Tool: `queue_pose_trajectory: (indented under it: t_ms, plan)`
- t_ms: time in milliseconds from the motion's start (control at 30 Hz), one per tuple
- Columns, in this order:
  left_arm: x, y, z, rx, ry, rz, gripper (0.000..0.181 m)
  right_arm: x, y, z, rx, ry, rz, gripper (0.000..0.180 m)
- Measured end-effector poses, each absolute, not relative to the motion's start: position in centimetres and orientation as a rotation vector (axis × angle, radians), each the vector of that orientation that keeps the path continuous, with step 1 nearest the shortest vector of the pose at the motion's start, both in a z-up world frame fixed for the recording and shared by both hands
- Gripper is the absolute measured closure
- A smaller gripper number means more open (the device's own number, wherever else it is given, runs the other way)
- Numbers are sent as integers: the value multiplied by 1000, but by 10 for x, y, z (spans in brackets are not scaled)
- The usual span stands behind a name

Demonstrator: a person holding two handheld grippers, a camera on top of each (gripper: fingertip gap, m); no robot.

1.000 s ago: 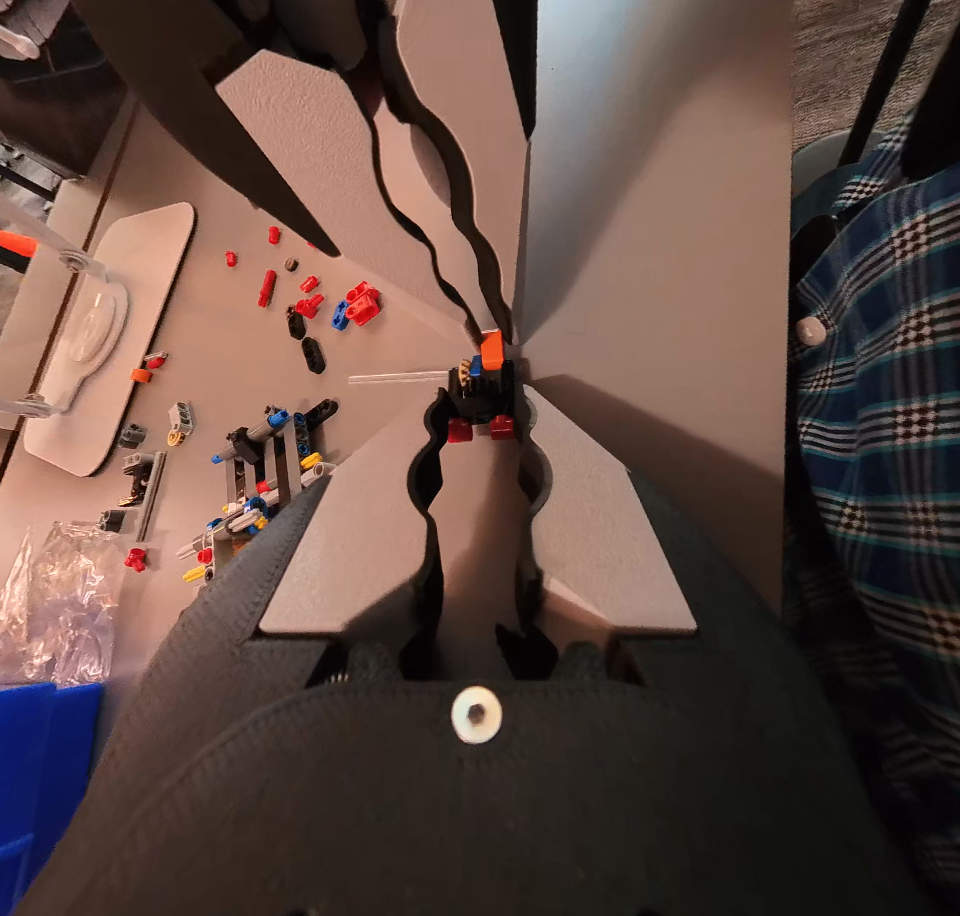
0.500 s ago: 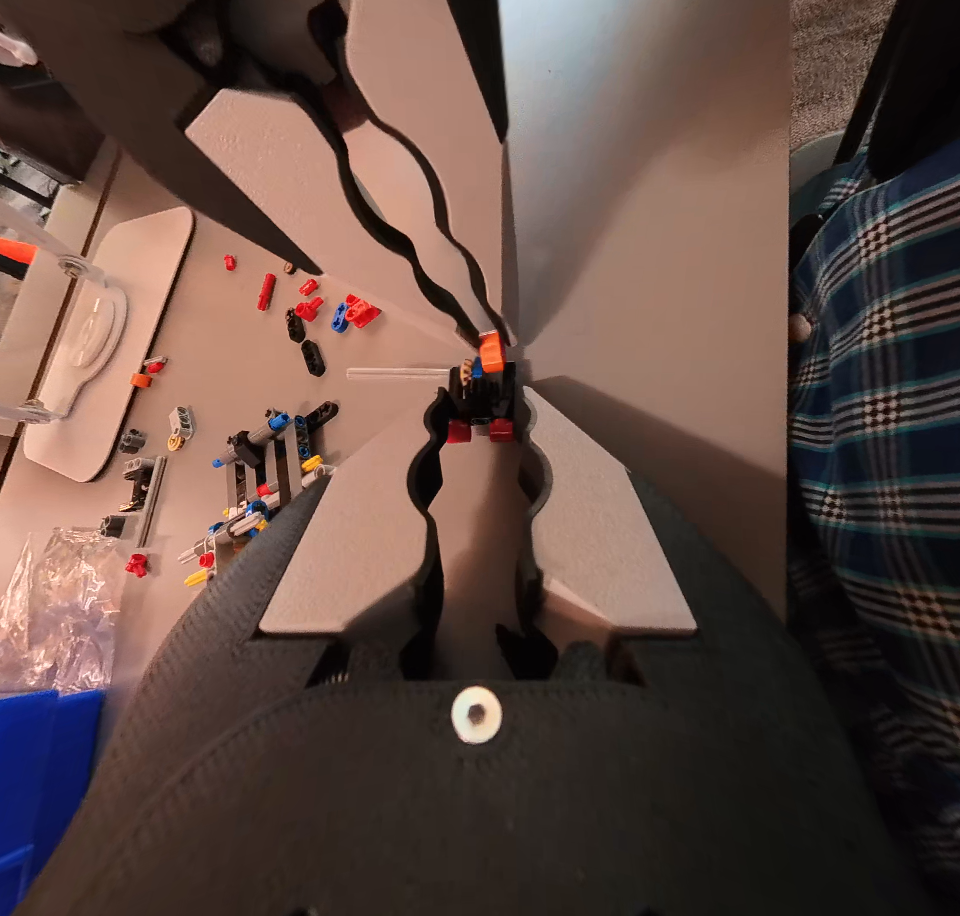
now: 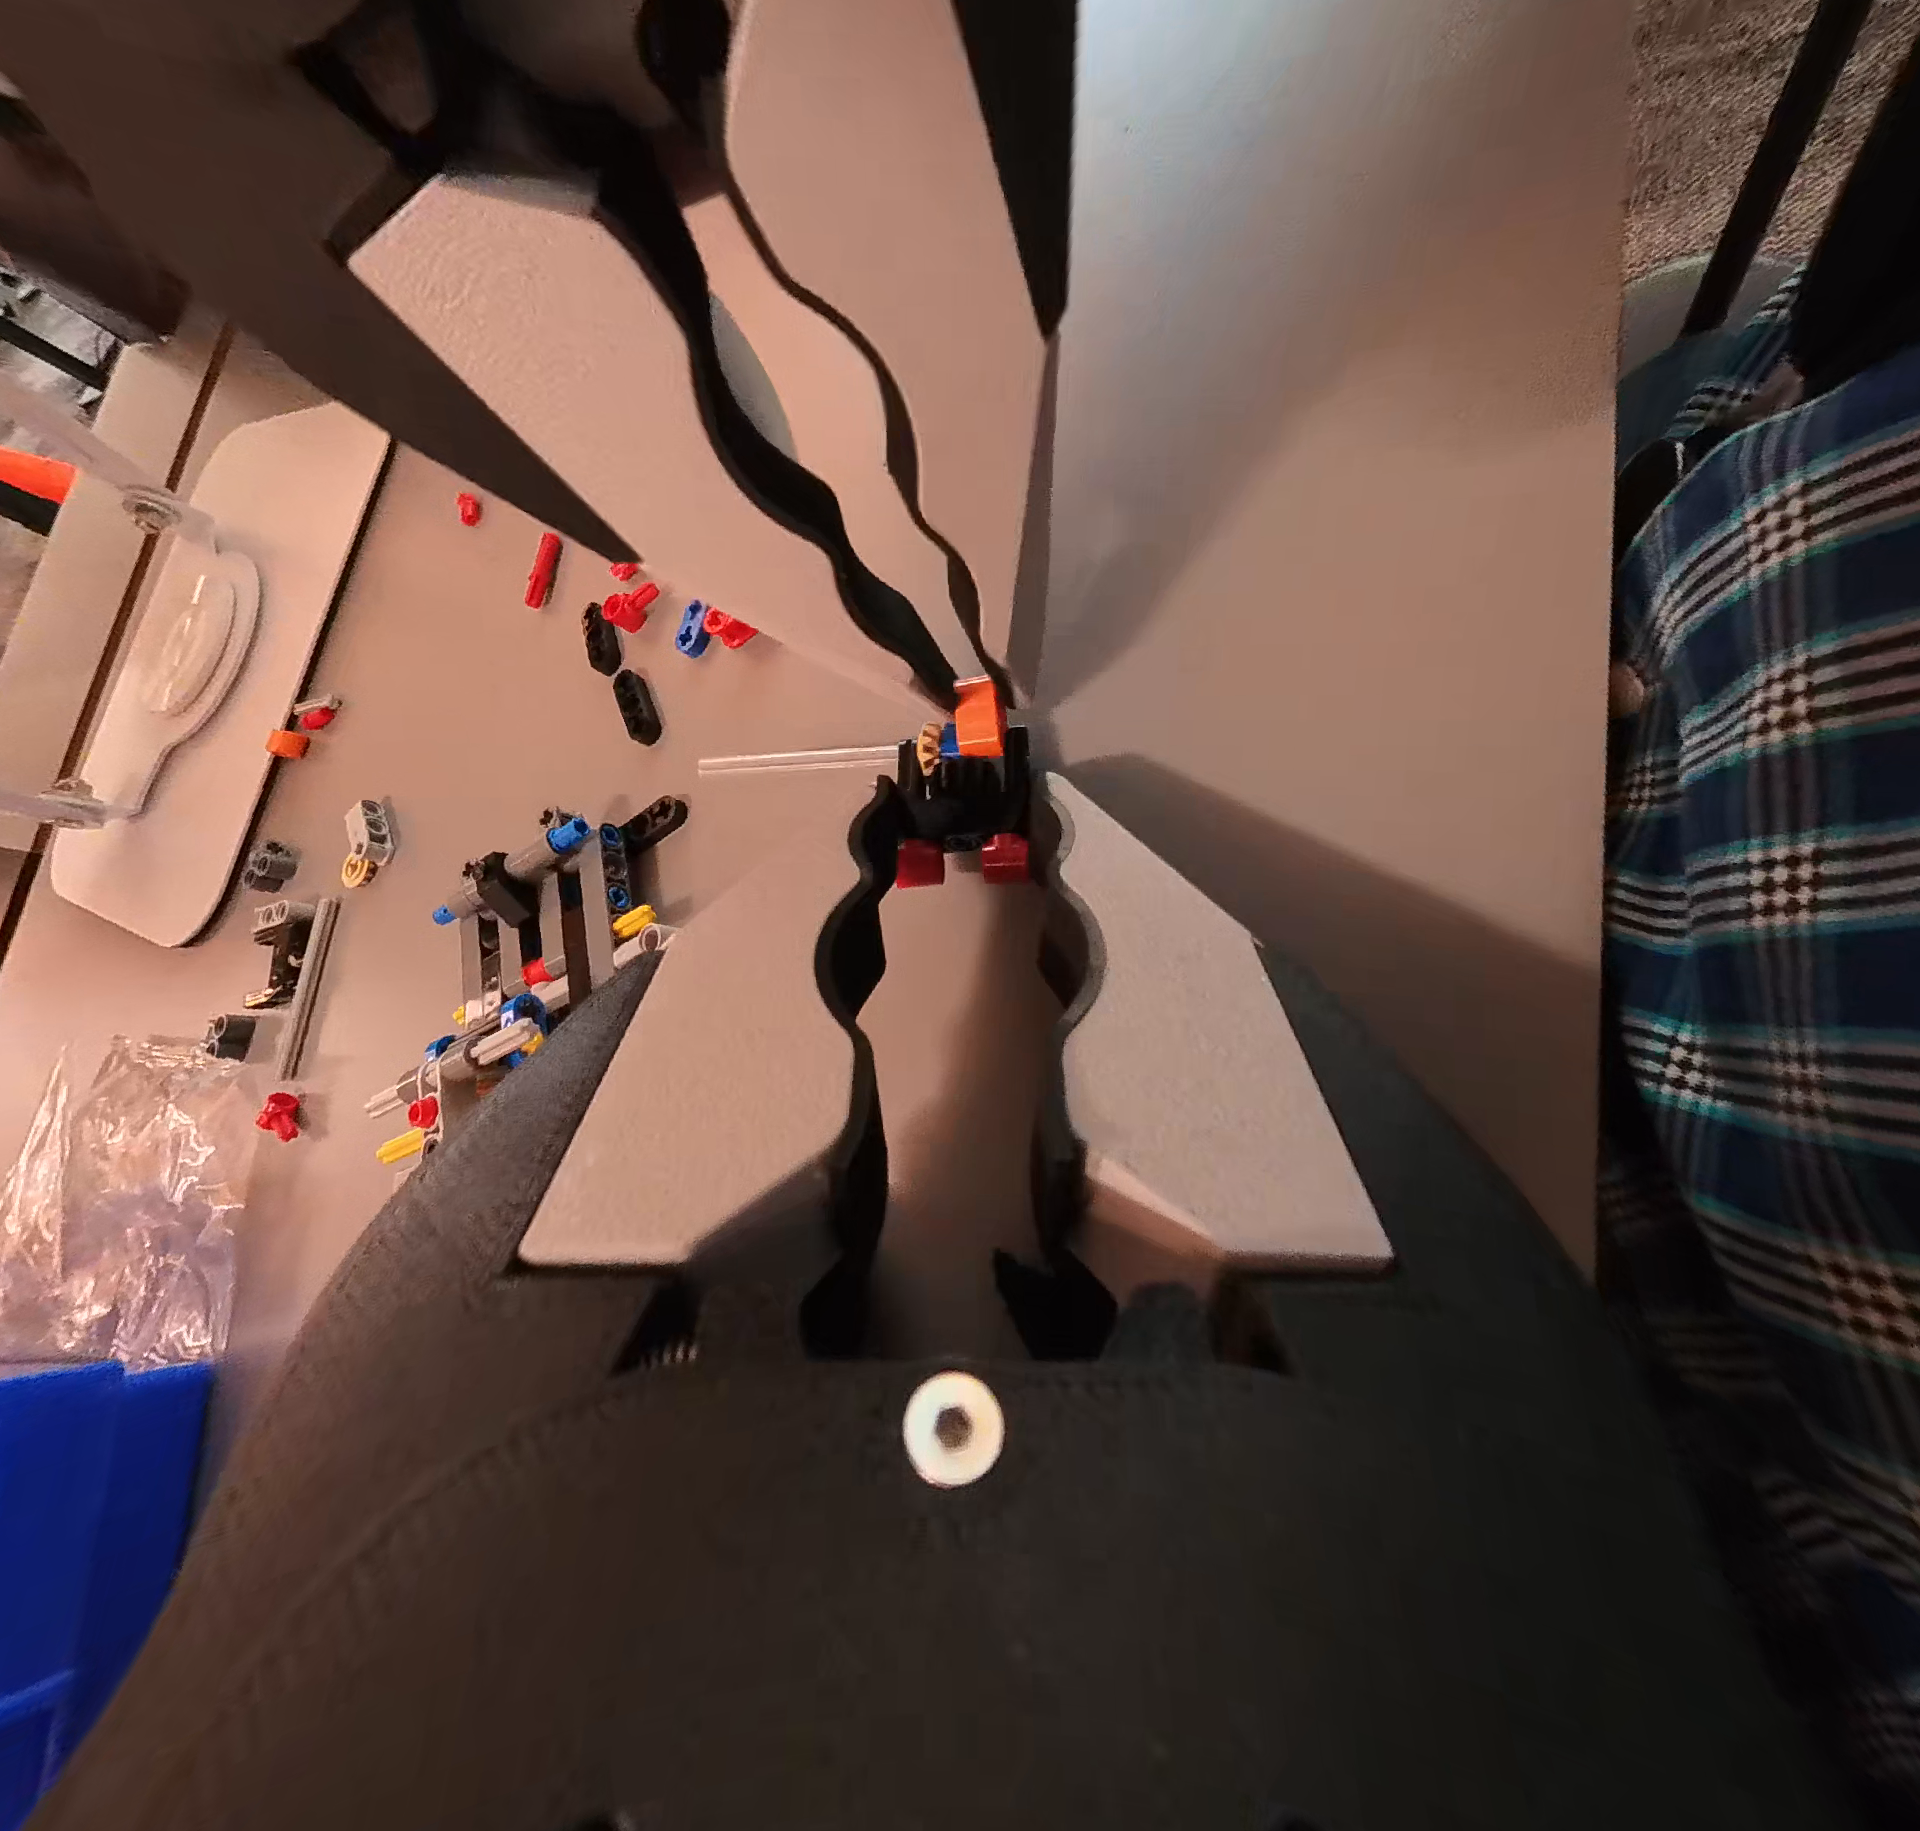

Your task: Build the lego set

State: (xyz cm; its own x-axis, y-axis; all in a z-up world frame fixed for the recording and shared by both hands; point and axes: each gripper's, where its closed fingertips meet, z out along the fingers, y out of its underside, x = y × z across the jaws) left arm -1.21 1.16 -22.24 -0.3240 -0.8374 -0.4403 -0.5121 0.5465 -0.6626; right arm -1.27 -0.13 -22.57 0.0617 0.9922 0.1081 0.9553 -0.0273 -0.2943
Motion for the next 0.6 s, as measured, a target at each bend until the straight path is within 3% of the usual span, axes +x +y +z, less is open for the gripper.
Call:
queue_pose_trajectory:
  t_ms: [233, 600]
  plan:
    - [-11, 10, -221, -1042, 1981, -473, 157, -11, -1, -228, -2127, -1857, -62, 176]
    - [-8, 10, -218, -1022, 1944, -471, 157, -11, 3, -230, -2181, -1715, -76, 176]
